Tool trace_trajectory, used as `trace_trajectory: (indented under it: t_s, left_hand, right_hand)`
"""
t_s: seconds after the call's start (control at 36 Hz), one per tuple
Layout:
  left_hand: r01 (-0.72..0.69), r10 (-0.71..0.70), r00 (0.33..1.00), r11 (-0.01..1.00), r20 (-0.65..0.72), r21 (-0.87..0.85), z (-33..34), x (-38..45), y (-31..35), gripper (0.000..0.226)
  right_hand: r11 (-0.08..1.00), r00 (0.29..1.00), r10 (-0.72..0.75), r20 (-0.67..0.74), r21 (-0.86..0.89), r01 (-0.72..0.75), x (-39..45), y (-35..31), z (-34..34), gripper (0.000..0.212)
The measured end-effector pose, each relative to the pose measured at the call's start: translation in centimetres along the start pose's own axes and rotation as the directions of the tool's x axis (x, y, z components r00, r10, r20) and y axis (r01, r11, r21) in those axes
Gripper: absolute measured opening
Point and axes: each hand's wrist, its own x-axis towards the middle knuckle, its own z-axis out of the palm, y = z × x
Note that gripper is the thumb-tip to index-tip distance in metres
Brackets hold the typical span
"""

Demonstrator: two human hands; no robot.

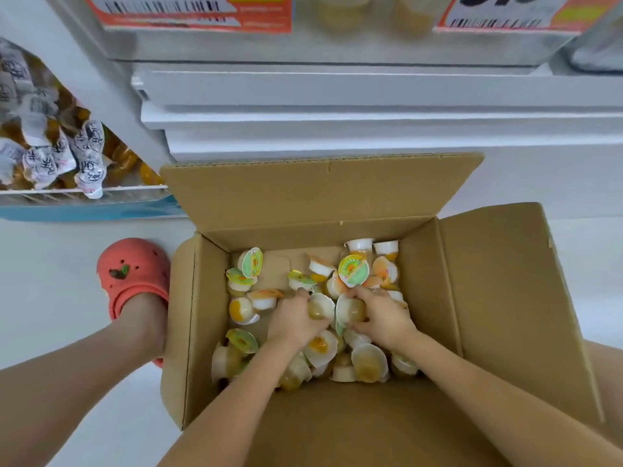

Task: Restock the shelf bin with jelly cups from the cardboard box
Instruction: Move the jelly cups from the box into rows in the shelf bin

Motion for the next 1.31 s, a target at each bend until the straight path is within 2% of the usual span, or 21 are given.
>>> trace_trajectory:
  t_s: [0.06, 0.11, 0.14, 0.19, 0.22, 0.28, 0.33, 0.42, 0.53, 0.58, 0.67, 0.78, 0.86, 0.97, 1.14, 1.31]
  left_hand:
    - [0.001, 0.000, 1.000, 0.996, 0.012, -0.094, -1.4, -0.4, 0.0, 0.056]
    - [0.006, -0.002, 1.000, 0.962, 0.015, -0.271, -3.1, -0.9, 0.4, 0.053]
    - [0.037, -0.017, 0.999, 0.906, 0.050, -0.422, -4.1, -1.3, 0.8, 0.050]
    - [0.120, -0.014, 0.988, 0.691, 0.153, -0.713, -6.6, -2.6, 1.6, 0.040]
    - [0.141, 0.018, 0.982, 0.587, 0.187, -0.797, -8.1, -3.2, 1.9, 0.038]
    - [0.142, 0.148, 0.962, 0.440, 0.228, -0.886, -11.1, -4.6, 2.7, 0.036]
    - [0.140, 0.281, 0.926, 0.362, 0.251, -0.922, -14.5, -6.4, 3.9, 0.037]
    - [0.081, 0.418, 0.874, 0.377, 0.248, -0.923, -19.0, -9.3, 5.7, 0.045]
    - [-0.013, 0.487, 0.844, 0.434, 0.223, -0.901, -23.8, -13.0, 7.7, 0.051]
    - [-0.024, 0.524, 0.825, 0.407, 0.212, -0.913, -25.4, -14.8, 8.5, 0.052]
    - [-0.055, 0.565, 0.806, 0.366, 0.175, -0.929, -26.7, -17.7, 9.9, 0.050]
    - [-0.202, 0.570, 0.820, 0.383, 0.058, -0.901, -26.8, -19.7, 11.1, 0.046]
    - [-0.274, 0.559, 0.829, 0.360, -0.029, -0.892, -26.6, -19.9, 12.1, 0.048]
    - [-0.337, 0.553, 0.827, 0.350, -0.097, -0.874, -26.4, -19.5, 13.2, 0.048]
    - [-0.321, 0.512, 0.846, 0.271, -0.146, -0.908, -25.9, -18.8, 14.0, 0.046]
    - [-0.268, 0.499, 0.858, 0.228, -0.124, -0.936, -26.0, -18.5, 14.4, 0.053]
  right_hand:
    - [0.996, 1.000, -0.007, -0.011, 0.089, 0.008, -0.2, -0.1, -0.6, 0.048]
    - [0.985, 0.998, -0.018, -0.060, 0.170, 0.028, -0.4, -0.5, -1.7, 0.048]
    - [0.975, 0.996, -0.017, -0.083, 0.218, 0.035, -0.6, -0.7, -2.5, 0.047]
    - [0.936, 0.994, -0.022, -0.106, 0.346, 0.057, -1.1, -1.7, -4.6, 0.045]
    - [0.901, 0.994, -0.035, -0.105, 0.427, 0.076, -1.6, -2.3, -6.0, 0.043]
    - [0.815, 0.993, -0.096, -0.068, 0.568, 0.117, -3.1, -4.0, -9.1, 0.041]
    - [0.779, 0.985, -0.170, -0.028, 0.608, 0.152, -5.2, -6.0, -12.6, 0.042]
    - [0.738, 0.962, -0.274, 0.003, 0.642, 0.208, -8.6, -9.1, -17.4, 0.045]
    - [0.674, 0.921, -0.384, -0.068, 0.662, 0.329, -12.9, -12.3, -21.7, 0.046]
    - [0.636, 0.898, -0.427, -0.109, 0.670, 0.384, -14.5, -13.4, -23.0, 0.046]
    - [0.628, 0.850, -0.480, -0.219, 0.591, 0.507, -16.1, -14.6, -23.9, 0.047]
    - [0.596, 0.796, -0.509, -0.327, 0.533, 0.600, -17.2, -15.8, -24.5, 0.047]
    - [0.627, 0.767, -0.532, -0.358, 0.442, 0.641, -17.4, -17.0, -25.2, 0.046]
    - [0.616, 0.762, -0.536, -0.363, 0.448, 0.648, -17.1, -17.4, -26.3, 0.049]
    - [0.618, 0.762, -0.556, -0.332, 0.448, 0.646, -16.2, -17.4, -26.8, 0.066]
    - [0.592, 0.739, -0.560, -0.373, 0.444, 0.673, -15.4, -17.9, -26.5, 0.065]
